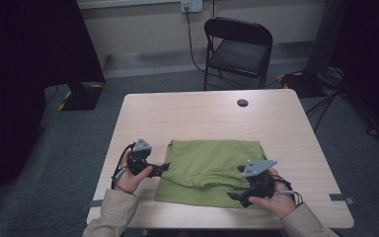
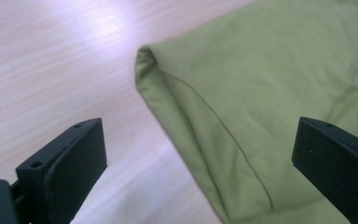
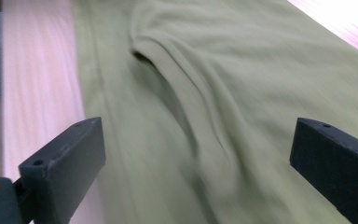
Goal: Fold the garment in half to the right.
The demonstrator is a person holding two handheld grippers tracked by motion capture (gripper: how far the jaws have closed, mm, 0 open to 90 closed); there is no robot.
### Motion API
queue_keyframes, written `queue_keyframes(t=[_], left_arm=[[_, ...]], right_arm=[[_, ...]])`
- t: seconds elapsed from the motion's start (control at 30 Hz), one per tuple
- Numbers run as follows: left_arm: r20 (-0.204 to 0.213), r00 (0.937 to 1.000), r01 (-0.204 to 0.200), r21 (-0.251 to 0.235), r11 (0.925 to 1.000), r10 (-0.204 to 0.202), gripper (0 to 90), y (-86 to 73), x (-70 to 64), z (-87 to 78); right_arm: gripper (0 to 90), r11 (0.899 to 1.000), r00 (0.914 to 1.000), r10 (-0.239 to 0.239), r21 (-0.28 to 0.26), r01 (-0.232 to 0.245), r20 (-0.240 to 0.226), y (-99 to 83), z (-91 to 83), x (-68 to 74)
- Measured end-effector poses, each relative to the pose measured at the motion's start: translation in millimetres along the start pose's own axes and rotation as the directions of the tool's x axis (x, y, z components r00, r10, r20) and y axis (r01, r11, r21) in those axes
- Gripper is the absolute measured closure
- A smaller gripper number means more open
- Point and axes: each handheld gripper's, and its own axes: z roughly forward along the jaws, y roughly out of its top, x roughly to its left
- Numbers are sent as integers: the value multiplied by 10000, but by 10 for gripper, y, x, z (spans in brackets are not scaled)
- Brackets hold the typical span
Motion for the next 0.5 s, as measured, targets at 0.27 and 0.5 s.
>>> queue_keyframes(t=[0.27,0.5], left_arm=[[-159,9998,-86,373,9993,92,36,118,96,164],[-485,9987,184,387,9991,-165,35,232,203,287]], right_arm=[[30,9995,9988,-277,-177,270,-409,213,257,153],[34,9987,9970,-469,-231,455,-616,356,505,262]])
